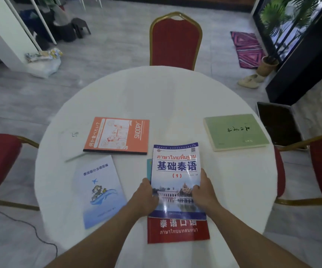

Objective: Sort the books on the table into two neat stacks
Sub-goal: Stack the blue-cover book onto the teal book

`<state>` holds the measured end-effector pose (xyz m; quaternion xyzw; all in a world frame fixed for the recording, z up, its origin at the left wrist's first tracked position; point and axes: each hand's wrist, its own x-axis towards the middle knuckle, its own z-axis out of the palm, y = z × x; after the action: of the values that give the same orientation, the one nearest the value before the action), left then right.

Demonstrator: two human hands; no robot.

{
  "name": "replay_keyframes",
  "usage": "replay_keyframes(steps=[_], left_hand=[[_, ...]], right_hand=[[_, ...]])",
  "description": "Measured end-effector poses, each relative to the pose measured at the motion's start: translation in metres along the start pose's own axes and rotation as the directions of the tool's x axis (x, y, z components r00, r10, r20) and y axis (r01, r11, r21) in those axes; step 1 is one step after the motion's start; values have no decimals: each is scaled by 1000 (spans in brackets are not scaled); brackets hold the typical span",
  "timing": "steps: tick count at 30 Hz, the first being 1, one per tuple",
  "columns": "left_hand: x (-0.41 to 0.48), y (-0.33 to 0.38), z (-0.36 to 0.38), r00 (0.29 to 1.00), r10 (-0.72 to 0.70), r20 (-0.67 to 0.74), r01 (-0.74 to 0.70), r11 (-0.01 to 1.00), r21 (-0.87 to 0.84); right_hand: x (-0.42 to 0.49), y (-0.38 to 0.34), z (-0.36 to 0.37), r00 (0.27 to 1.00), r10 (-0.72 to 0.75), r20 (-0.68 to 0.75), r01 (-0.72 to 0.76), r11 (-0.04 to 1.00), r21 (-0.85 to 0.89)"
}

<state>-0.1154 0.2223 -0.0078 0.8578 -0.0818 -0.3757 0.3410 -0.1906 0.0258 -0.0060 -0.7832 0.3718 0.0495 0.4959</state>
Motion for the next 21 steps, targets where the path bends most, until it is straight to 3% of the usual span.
replay_keyframes(steps=[5,8,11,21], left_hand=[[-28,-12,18,997,-15,75,4,988,153],[-33,-12,19,1000,-6,10,3,970,244],[-28,-8,21,994,38,-105,-12,972,235],[-28,-6,28,992,45,-117,-16,970,243]], right_hand=[[-18,21,0,998,53,-45,-62,974,-217],[-23,29,-1,996,76,-42,-85,962,-260],[-23,26,-1,999,32,1,-31,957,-289],[-24,27,4,1000,-5,-6,2,940,-340]])
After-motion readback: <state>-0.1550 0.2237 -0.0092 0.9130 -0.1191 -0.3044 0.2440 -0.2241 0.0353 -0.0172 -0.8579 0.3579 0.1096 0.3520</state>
